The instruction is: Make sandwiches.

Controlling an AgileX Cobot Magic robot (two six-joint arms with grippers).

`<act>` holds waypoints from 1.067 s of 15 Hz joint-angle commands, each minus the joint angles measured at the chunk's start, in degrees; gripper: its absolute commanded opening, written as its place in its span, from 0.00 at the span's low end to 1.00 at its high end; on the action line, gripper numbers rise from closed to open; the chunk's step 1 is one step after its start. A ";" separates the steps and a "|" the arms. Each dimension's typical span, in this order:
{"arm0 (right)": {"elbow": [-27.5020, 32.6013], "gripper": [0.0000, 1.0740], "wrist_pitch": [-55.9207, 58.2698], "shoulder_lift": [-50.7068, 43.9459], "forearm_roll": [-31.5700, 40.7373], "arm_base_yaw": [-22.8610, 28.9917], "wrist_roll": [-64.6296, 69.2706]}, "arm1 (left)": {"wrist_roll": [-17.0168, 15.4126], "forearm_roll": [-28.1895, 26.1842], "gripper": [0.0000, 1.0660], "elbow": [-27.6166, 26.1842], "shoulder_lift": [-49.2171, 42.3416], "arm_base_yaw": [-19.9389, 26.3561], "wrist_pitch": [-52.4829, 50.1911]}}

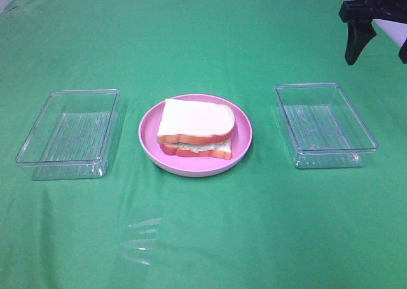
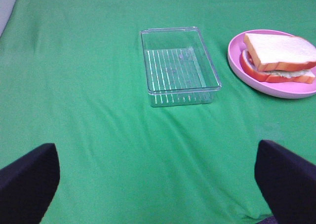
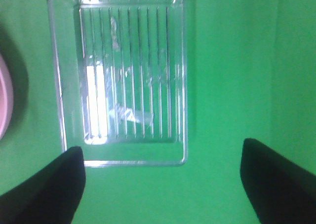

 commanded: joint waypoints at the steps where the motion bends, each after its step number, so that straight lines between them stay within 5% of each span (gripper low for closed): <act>1: 7.33 0.77 0.57 -7.62 0.92 0.06 0.23 | -0.11 -0.29 0.94 0.11 -1.09 -0.23 -0.52; 3: 25.04 0.77 -0.52 -26.64 0.29 0.06 0.34 | -0.11 -0.29 0.94 0.11 -1.09 -0.23 -0.52; 8: 43.32 0.77 -3.15 -56.32 1.26 0.06 0.00 | -0.11 -0.29 0.94 0.11 -1.09 -0.23 -0.52; 10: 52.08 0.77 -7.39 -75.46 1.26 0.06 -1.89 | -0.11 -0.29 0.94 0.11 -1.09 -0.23 -0.52; 16: 61.99 0.77 -8.82 -97.17 1.26 0.06 -5.16 | -0.11 -0.29 0.94 0.11 -1.09 -0.23 -0.52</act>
